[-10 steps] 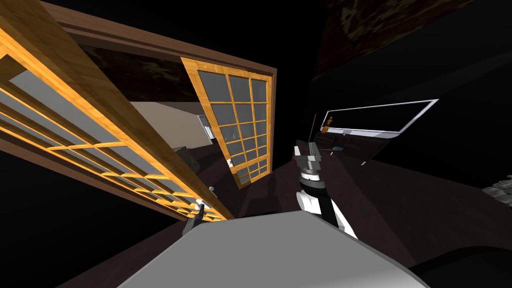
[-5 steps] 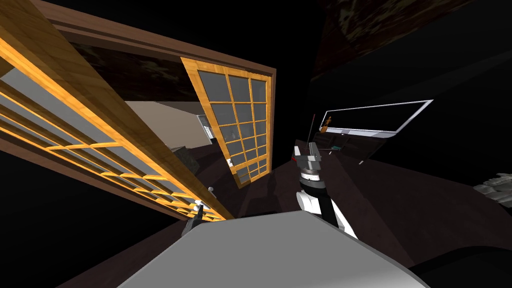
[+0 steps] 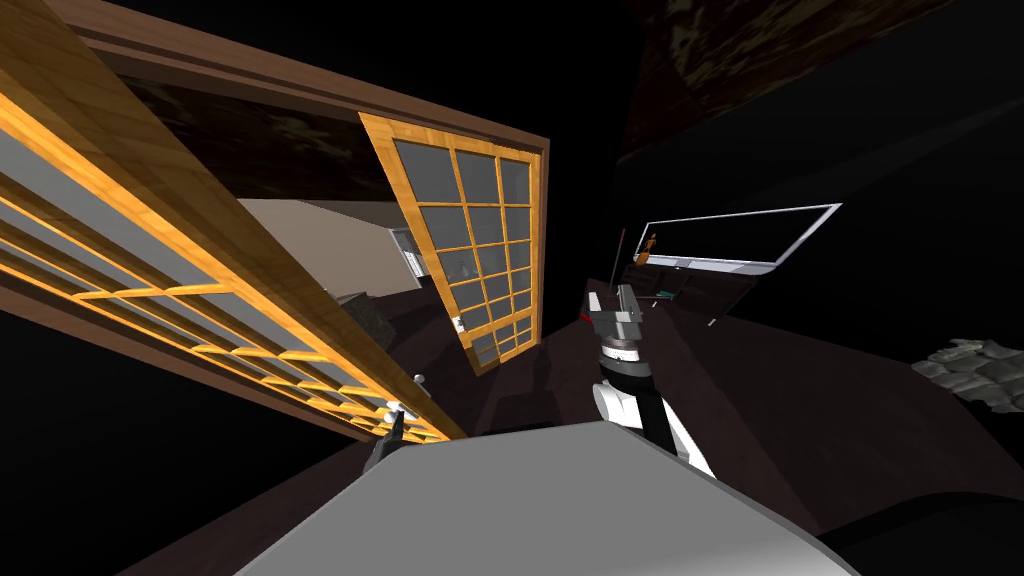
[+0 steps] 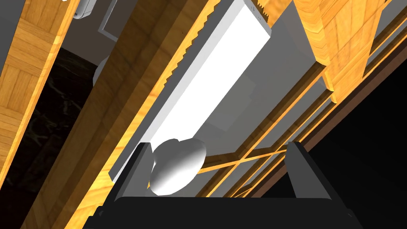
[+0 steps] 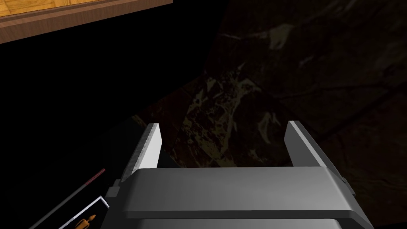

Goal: Pull the door open

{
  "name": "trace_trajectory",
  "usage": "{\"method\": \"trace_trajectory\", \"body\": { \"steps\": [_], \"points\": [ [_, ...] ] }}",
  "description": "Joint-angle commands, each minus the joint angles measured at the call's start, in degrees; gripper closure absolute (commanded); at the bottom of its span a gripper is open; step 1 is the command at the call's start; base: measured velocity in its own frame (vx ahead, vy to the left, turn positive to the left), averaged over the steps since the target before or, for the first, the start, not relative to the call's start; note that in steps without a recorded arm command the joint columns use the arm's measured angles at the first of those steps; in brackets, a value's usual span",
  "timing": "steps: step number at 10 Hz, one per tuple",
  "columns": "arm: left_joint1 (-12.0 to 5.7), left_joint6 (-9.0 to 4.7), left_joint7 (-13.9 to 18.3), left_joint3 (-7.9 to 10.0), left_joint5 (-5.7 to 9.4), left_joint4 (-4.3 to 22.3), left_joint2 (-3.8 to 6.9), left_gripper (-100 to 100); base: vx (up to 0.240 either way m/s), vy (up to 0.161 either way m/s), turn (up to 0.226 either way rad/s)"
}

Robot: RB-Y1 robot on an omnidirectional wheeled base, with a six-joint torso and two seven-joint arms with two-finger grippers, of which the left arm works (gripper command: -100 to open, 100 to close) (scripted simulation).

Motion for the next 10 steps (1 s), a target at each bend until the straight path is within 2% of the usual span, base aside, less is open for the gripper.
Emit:
{"method": "trace_trajectory", "body": {
  "steps": [1, 4, 5, 8, 9, 10],
  "points": [
    [0.51, 0.67, 2.7, 0.57, 1.35, 0.2, 0.89, 100, -0.035, 0.006, -0.041],
    [0.63, 0.53, 6.5, -0.12, 2.75, 0.3, 1.31, 100, -0.027, 0.001, -0.038],
    [0.63, 0.53, 6.5, -0.12, 2.75, 0.3, 1.31, 100, -0.025, 0.001, -0.011],
    [0.75, 0.39, 10.3, -0.81, 4.14, 0.4, 1.73, 100, -0.021, 0.002, -0.038],
    [0.75, 0.39, 10.3, -0.81, 4.14, 0.4, 1.73, 100, -0.013, -0.007, -0.018],
    [0.76, 0.33, 11.6, -1.06, 4.62, 0.4, 1.86, 100, -0.013, -0.003, -0.022]
  ]
}}
